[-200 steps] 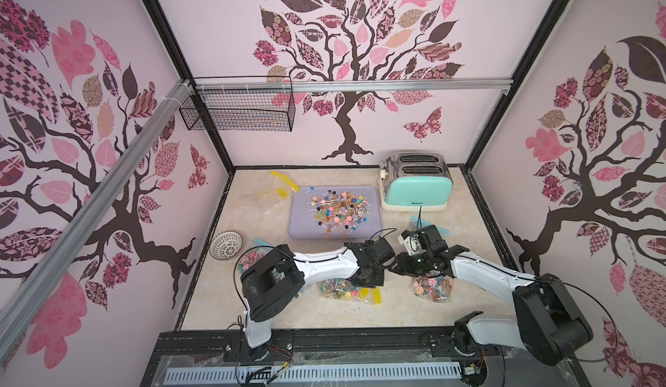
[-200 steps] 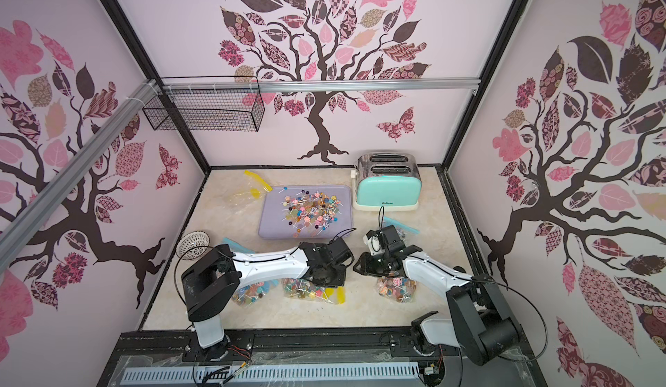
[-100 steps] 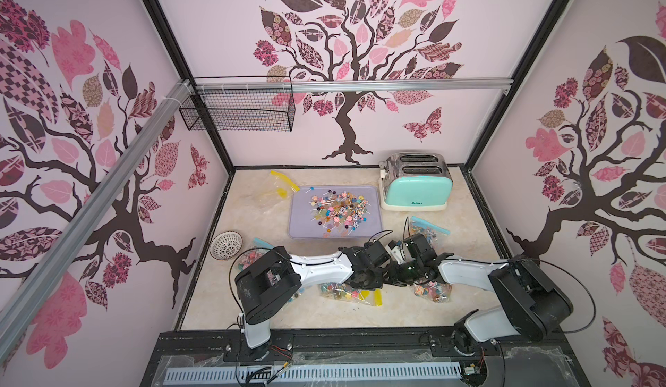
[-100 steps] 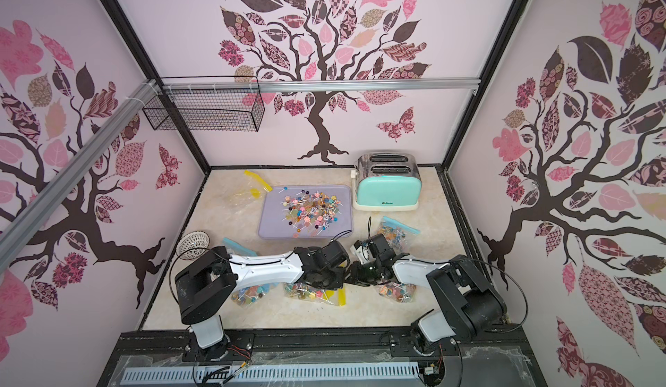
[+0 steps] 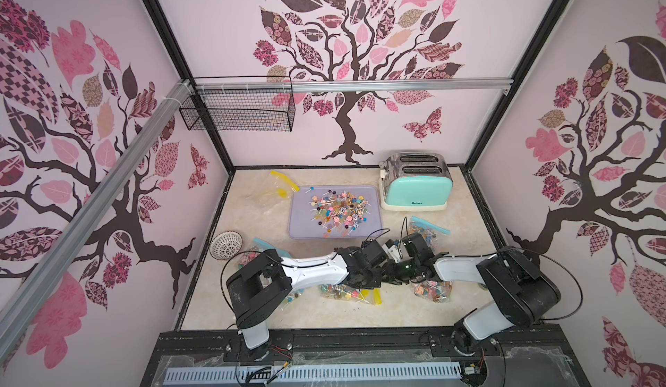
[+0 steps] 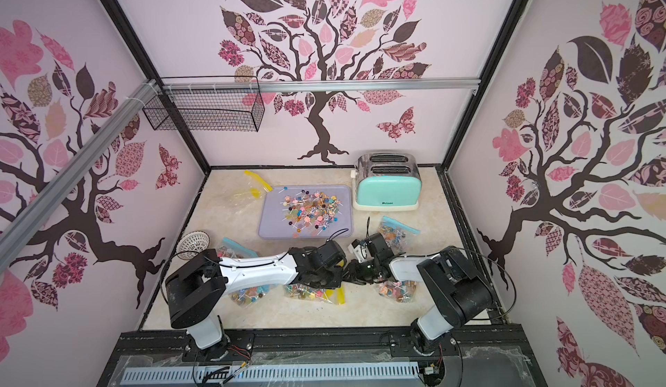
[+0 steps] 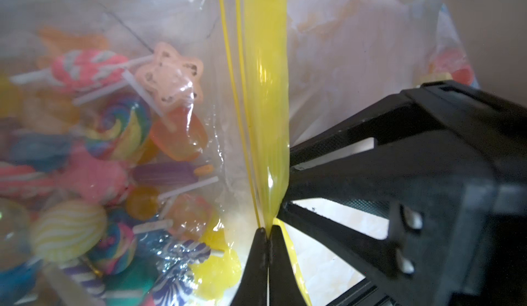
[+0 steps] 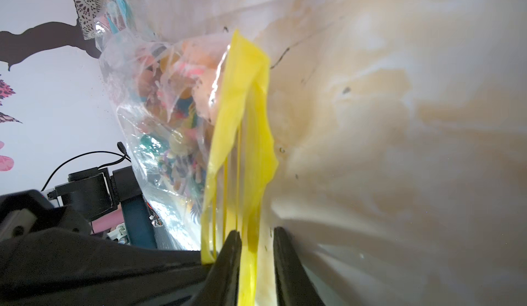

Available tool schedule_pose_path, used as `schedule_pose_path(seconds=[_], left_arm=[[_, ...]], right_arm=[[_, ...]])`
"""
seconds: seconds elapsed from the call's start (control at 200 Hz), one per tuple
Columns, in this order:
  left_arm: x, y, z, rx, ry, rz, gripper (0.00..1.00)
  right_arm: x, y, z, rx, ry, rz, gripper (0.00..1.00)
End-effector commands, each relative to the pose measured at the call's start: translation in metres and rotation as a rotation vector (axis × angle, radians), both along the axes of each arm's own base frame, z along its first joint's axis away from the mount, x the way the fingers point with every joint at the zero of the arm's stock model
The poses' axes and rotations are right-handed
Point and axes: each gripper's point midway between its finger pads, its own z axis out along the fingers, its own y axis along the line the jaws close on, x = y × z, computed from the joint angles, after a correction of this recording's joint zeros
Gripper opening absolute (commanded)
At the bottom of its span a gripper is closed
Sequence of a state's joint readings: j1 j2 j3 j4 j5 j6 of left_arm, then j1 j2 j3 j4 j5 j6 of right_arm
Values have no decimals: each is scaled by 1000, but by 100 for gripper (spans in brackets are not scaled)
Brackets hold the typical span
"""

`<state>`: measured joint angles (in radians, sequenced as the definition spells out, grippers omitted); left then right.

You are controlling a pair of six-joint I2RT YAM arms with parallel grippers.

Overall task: Pour candies out of the ziploc bag
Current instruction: Open the ziploc bag at the center of the board.

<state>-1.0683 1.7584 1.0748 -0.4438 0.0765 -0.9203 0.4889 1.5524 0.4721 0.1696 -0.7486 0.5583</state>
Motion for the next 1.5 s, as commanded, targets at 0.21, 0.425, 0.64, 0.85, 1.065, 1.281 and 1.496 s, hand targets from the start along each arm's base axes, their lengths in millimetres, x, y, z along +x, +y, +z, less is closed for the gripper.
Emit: schedule_pose_path(seconds=[0.21, 0.425, 0.64, 0.85, 1.065, 1.281, 1.496], left_arm=[[4, 10, -1, 12, -14, 37, 0], [5, 16, -4, 20, -10, 51, 0], [4, 15, -4, 11, -10, 48, 0], [4, 13, -6, 8, -8, 44, 0], [4, 11, -8, 5, -4, 39, 0], [6, 9, -1, -6, -21, 26, 17], [5, 11, -5, 1, -13, 28, 33]], right_arm=[[1, 11, 8, 63, 17, 15, 23], [3, 11, 12, 67, 5, 13, 23], [6, 16, 9, 64, 12, 19, 20], [7, 22, 10, 75, 14, 29, 17], [8, 25, 12, 87, 14, 35, 9], [6, 27, 12, 93, 19, 43, 0], [6, 27, 10, 87, 17, 40, 0]])
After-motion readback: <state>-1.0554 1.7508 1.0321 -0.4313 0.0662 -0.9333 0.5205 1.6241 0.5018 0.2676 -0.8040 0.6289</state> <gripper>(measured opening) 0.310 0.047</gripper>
